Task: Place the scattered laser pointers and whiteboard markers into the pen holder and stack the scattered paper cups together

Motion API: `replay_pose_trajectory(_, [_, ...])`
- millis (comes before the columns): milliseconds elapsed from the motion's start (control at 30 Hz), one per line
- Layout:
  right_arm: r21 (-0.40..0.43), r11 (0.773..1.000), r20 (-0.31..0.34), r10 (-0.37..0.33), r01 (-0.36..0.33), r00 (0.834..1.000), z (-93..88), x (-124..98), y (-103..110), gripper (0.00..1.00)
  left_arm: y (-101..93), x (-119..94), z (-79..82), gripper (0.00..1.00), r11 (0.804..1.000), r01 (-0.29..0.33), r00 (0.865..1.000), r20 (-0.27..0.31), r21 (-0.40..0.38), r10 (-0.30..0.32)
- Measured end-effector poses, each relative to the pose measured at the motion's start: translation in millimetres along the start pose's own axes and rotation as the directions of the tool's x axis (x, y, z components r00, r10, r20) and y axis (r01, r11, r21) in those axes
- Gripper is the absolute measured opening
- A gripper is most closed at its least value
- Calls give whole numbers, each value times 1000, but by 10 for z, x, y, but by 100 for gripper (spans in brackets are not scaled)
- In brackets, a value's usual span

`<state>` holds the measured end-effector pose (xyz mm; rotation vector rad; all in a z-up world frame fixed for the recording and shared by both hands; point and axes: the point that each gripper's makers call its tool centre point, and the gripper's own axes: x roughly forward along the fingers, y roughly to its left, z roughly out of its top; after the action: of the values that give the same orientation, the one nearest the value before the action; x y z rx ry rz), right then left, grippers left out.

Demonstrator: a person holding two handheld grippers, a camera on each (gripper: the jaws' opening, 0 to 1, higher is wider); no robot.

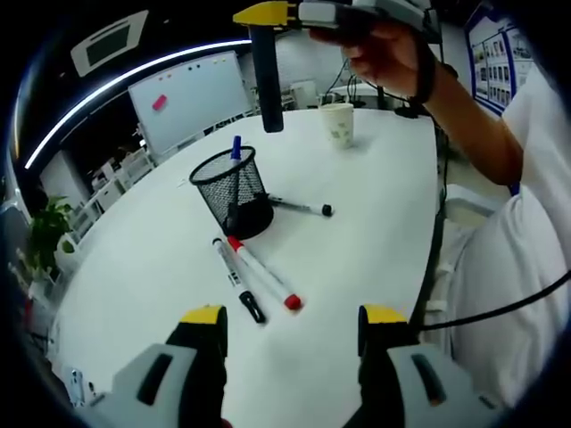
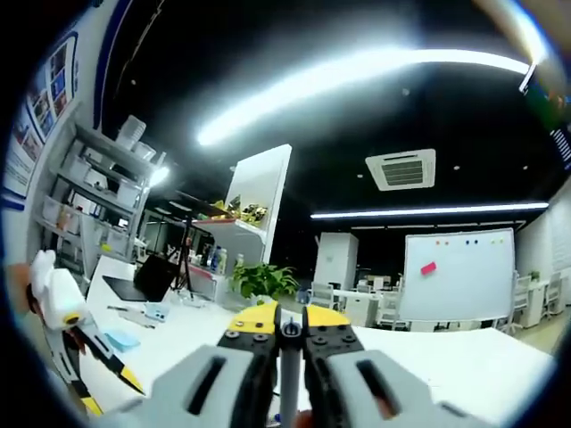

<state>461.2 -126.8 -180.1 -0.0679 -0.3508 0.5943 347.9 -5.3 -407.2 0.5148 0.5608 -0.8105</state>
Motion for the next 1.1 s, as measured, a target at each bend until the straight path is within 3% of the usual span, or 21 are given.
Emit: replay_pose_trajectory(1100, [25, 999, -6, 47, -46, 999, -19, 177, 133, 10, -16, 8, -37, 60, 1000, 2, 1000, -8, -1, -2])
